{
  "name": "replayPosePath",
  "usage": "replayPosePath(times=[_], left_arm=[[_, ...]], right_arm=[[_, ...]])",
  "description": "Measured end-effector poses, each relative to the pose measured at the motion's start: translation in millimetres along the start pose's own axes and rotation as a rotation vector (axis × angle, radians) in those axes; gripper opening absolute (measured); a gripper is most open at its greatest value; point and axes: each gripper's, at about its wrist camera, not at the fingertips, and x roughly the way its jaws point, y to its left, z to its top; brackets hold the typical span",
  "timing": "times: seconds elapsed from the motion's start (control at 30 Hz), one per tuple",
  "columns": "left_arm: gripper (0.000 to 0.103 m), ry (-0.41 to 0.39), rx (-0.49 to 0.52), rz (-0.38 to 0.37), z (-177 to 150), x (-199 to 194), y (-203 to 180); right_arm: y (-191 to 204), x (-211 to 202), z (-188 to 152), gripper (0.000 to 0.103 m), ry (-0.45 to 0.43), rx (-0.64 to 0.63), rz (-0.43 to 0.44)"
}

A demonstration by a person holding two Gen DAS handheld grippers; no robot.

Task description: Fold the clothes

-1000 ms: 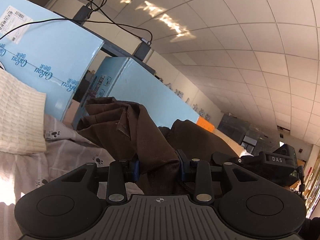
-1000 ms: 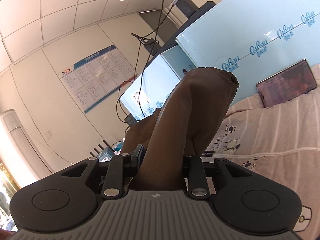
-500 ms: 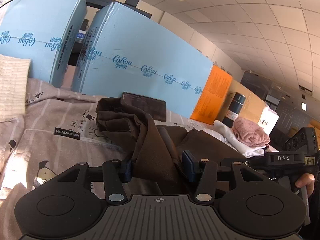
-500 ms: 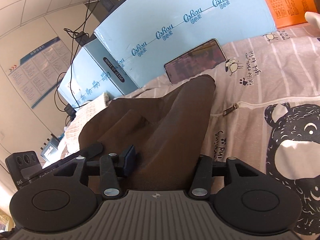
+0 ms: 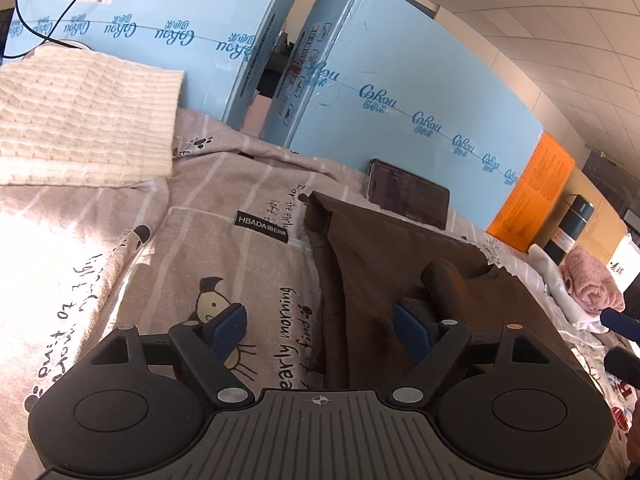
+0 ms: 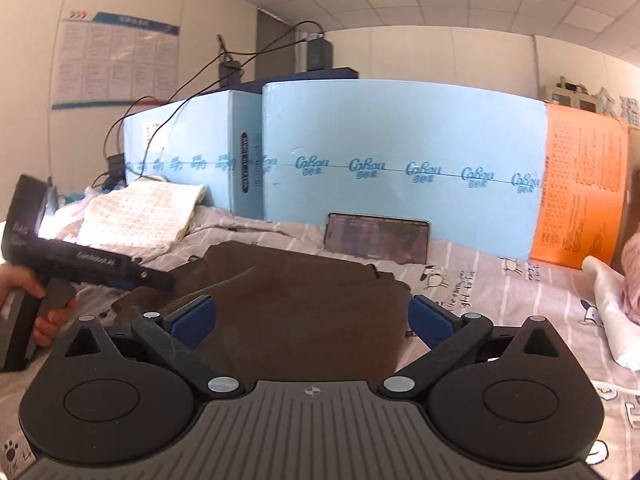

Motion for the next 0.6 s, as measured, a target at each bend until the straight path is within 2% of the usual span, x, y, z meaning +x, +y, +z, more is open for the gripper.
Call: replayPosePath(times=[0.13,0.2,0.27,0.4,0.47,0.6], left_arm=[[0.085,-0.003,-0.006,-0.009,-0.8,-0.8,0.4],[0.085,-0.003,-0.007,-0.013,-1.1,-1.1,0.0],[0.085,-0.004,-0.009,-0.016,-1.5,-1.4,-0.3],[0.085,-0.001,-0.012,-0.024,-1.6,-1.2,0.1],[0.086,0.0,-0.015,-0.028,-1.6,-1.1,0.7],[0.087,0.003,-0.02,-0.039,-1.6,-0.8,1.5]], right_arm=[[26.1,4.6,-6.9,0.103,0.086,-0.128,0.21],[42.2,15.6,-9.3,0.103,0.131,-0.171,0.245],[54.2,30.5,-9.6,0.103,0.162,-0.23,0.206],[71.5,55.5,-8.0,0.103,0.196,-0.352,0.072],[73.2,60.0,-7.4,0.102,0.194,-0.364,0.071],[57.6,55.4,1.1,0.101,0.147,-0.254,0.093]])
